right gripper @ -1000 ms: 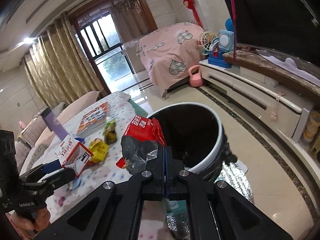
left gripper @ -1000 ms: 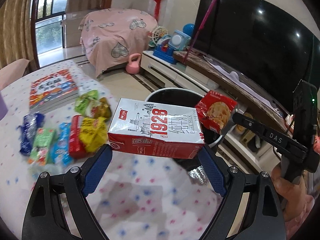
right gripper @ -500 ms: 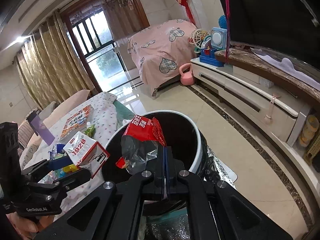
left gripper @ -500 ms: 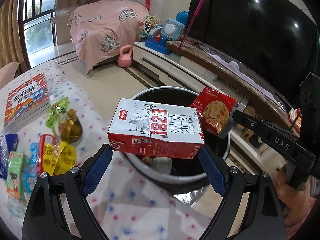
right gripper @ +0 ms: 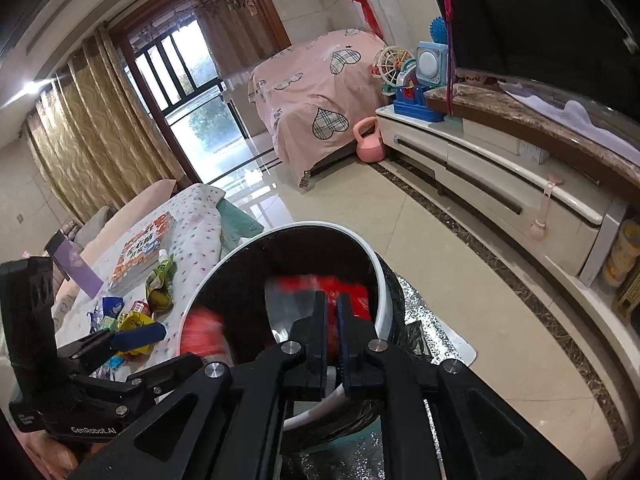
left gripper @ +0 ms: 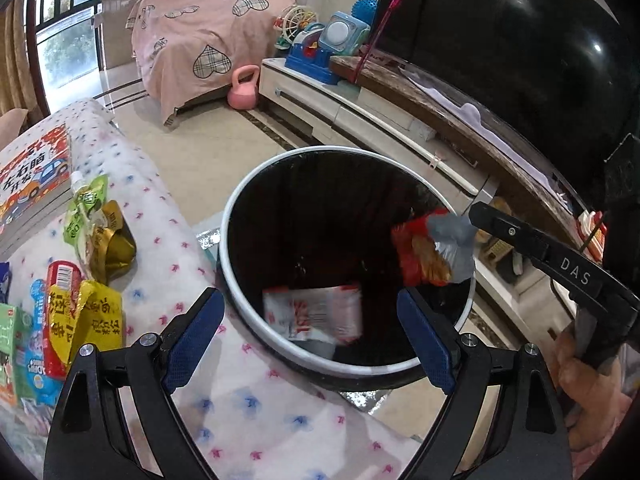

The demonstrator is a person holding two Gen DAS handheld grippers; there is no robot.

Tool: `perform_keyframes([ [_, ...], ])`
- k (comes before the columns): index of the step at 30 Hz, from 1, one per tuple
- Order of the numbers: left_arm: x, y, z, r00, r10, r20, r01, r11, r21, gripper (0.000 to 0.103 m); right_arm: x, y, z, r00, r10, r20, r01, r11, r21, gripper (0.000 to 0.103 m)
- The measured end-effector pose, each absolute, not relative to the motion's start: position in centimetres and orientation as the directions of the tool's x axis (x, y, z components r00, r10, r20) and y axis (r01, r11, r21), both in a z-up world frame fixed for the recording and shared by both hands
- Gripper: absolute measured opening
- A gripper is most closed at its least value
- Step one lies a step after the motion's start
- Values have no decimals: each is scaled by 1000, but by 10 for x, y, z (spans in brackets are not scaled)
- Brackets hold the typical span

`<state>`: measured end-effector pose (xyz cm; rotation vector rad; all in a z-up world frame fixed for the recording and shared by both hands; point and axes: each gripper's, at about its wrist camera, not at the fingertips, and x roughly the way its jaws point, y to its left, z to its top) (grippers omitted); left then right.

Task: Collect trash
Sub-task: 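Carry chip bag and milk carton over the bin and release both, then grasp the white mesh scrubber with the left tool while the right tool grasps crumpled tissue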

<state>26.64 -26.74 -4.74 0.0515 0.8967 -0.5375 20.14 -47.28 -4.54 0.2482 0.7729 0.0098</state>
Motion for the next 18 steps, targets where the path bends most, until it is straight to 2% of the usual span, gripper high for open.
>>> perform_keyframes([
  [4, 258, -258, -43, 511, -431, -744, 458, 869, -188, 90, 197, -470, -43, 722, 96, -685, 86, 970, 226, 10],
  [9, 239, -242, -37, 525, -439, -729, 454, 869, -196, 90, 192, -466, -40, 726, 104, -680, 86, 967, 240, 30],
  [11, 230, -235, -36, 531, -439, -725, 450, 871, -197, 90, 188, -463, -38, 728, 112, -676, 81, 965, 248, 35],
  [15, 211, -216, -35, 541, -434, -720, 439, 876, -198, 90, 176, -449, -37, 732, 135, -667, 63, 962, 264, 59],
  [18, 199, -202, -36, 544, -429, -721, 425, 882, -204, 90, 167, -437, -38, 730, 156, -665, 48, 959, 278, 67],
])
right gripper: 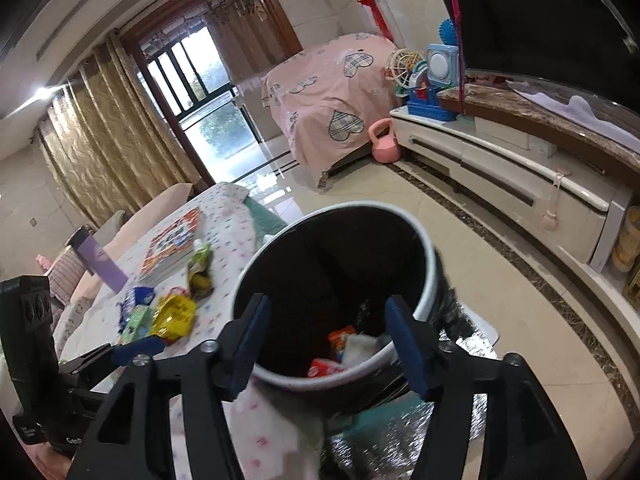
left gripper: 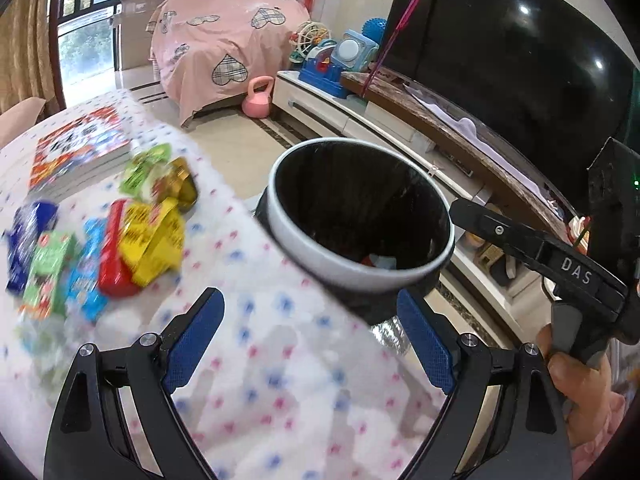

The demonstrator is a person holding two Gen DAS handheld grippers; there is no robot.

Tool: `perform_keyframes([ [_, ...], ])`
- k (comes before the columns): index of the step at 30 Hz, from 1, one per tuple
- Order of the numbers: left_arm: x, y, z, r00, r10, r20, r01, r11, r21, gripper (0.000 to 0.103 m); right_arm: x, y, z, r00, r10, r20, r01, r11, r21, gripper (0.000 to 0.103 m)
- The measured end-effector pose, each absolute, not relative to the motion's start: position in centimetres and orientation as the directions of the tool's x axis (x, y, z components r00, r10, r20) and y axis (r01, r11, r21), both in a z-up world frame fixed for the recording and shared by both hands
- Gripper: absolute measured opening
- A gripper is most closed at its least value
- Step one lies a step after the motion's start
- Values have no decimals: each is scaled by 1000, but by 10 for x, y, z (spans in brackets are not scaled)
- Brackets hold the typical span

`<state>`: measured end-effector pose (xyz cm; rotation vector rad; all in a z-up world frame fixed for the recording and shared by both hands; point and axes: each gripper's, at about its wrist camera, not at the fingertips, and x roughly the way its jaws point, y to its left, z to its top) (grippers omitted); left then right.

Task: Collect trash
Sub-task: 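Grasp the white mesh scrubber with the left tool while the right tool grasps crumpled tissue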

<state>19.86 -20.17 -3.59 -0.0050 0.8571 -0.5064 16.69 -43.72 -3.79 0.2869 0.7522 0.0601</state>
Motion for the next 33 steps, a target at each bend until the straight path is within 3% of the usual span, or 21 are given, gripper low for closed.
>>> perform_keyframes([
  [9, 156, -152, -38, 585, -394, -709, 368, 908, -201, 90, 137, -403, -44, 722, 205, -660, 29, 945, 326, 84],
  [18, 122, -92, -39, 623, -369, -690, 297, 927, -228, 90, 118, -356, -57, 686, 269, -676, -32, 939, 342, 90],
  [33, 91, -7, -52, 674, -294, -678, 144, 952, -270, 90, 109, -278, -69, 619, 353, -702, -153, 930, 333, 90],
])
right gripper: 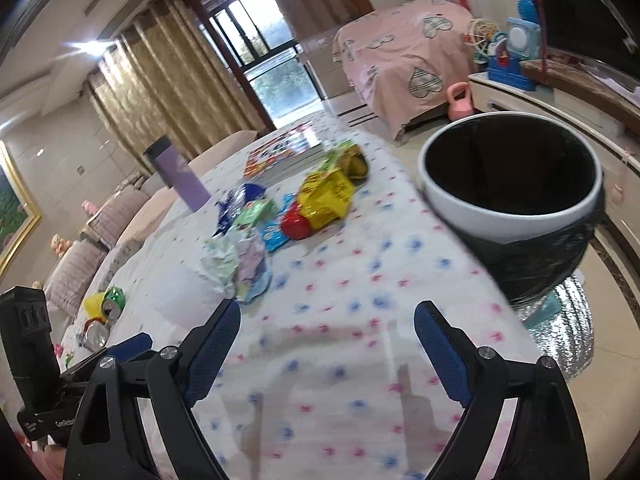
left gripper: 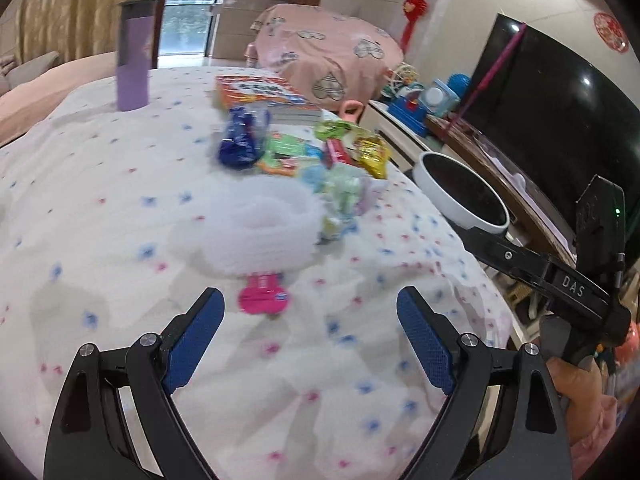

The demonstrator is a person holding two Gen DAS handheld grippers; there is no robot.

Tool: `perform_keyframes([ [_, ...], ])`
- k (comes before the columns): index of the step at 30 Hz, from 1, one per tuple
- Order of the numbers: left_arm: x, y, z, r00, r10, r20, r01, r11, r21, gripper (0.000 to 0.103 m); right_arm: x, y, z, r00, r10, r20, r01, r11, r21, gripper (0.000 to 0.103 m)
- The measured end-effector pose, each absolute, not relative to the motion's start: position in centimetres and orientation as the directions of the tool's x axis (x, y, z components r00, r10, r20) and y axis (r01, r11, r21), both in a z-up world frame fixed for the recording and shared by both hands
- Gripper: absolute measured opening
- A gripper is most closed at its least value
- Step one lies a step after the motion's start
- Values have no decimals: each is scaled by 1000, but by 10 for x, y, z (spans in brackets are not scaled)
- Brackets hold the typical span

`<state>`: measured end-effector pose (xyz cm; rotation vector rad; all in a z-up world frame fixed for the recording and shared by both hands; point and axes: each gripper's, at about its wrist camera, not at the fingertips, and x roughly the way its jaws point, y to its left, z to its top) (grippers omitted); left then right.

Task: Collect trash
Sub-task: 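Grasp the white mesh scrubber with the left tool while the right tool grasps crumpled tissue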

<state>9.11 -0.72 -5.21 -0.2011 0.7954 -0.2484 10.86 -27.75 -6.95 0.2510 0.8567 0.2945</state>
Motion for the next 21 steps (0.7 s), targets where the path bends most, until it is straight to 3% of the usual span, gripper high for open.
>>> perform_keyframes([
  [17, 126, 29, -59, 680, -236, -694, 89, 966, -242, 90, 140, -219, -79, 559, 440, -703, -266, 898, 351, 89],
  [19, 134, 29, -62, 674, -238, -700, 89, 966, -243, 90, 149, -214, -81, 549, 450, -704, -273, 893, 358, 86],
  [21, 140, 29, -65, 664, -258, -702, 105, 962, -254, 89, 159, -209, -85, 535, 458, -710, -277, 889, 365, 74],
])
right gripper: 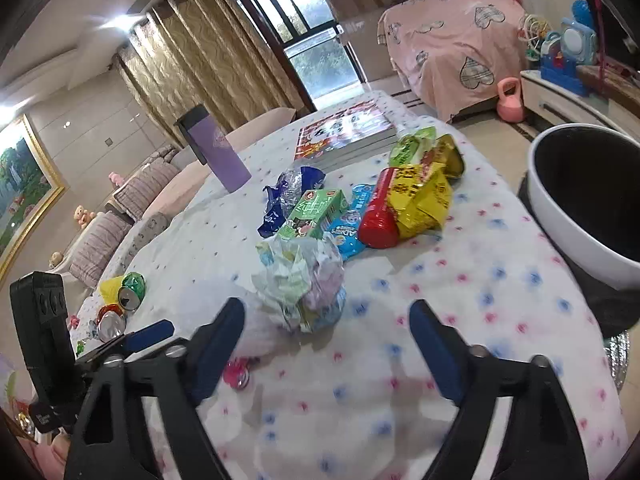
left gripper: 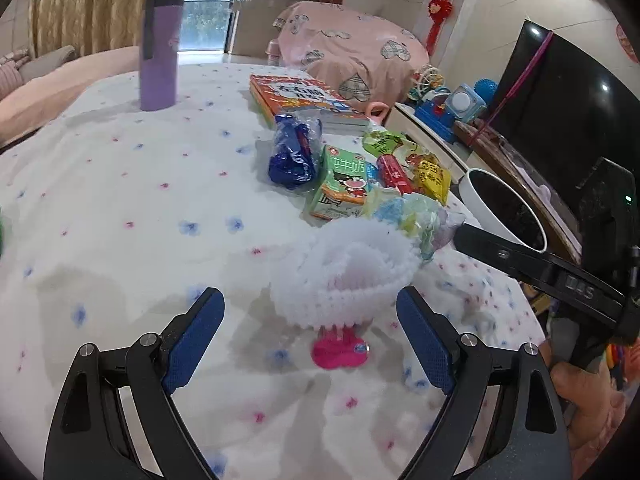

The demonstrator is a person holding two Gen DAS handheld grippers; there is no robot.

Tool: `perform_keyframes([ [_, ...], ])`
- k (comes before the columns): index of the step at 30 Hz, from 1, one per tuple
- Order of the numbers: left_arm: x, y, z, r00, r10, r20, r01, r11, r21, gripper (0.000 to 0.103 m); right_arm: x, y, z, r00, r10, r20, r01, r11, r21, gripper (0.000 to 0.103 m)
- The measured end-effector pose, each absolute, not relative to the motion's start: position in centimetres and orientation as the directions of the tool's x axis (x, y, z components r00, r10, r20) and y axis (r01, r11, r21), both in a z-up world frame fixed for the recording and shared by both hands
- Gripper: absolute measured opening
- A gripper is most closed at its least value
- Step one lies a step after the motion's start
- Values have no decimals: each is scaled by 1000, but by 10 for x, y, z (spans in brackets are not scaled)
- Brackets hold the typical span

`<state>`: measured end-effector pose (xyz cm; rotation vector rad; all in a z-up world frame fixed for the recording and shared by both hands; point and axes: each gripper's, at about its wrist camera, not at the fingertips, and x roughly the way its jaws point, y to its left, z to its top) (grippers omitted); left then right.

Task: Collect trash
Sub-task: 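Grasp the white mesh scrubber with the left tool while the right tool grasps crumpled tissue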

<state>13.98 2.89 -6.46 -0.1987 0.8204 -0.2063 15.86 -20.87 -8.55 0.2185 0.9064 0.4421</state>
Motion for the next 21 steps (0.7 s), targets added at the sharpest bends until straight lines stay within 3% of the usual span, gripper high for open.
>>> perform_keyframes([
  [2, 145, 26, -67, 656, -266, -706, 117, 961, -252, 81, 167, -205, -90, 521, 468, -714, -282, 884, 374, 64],
  [4, 150, 22, -70, 639, -285, -715, 135, 956, -261, 54, 174, -200, -96, 508, 467, -724, -284, 884, 370, 45],
  [6, 151, 19, -71, 632, -290, -719, 140, 955, -263, 37, 180, -197, -102, 494, 463, -736, -284, 886, 367, 13],
  [7, 151, 17, -71, 636, -280, -719, 138, 958, -251, 29, 180, -197, -103, 491, 462, -738, -283, 886, 367, 12],
  [10, 150, 14, -69, 634, -288, -718, 143, 956, -257, 20, 174, -202, -101, 507, 458, -730, -283, 889, 361, 10],
  [21, 145, -24, -49, 632, -356, -689, 234, 934, -268, 19, 148, -261, -73, 594, 412, -691, -213, 909, 358, 6],
])
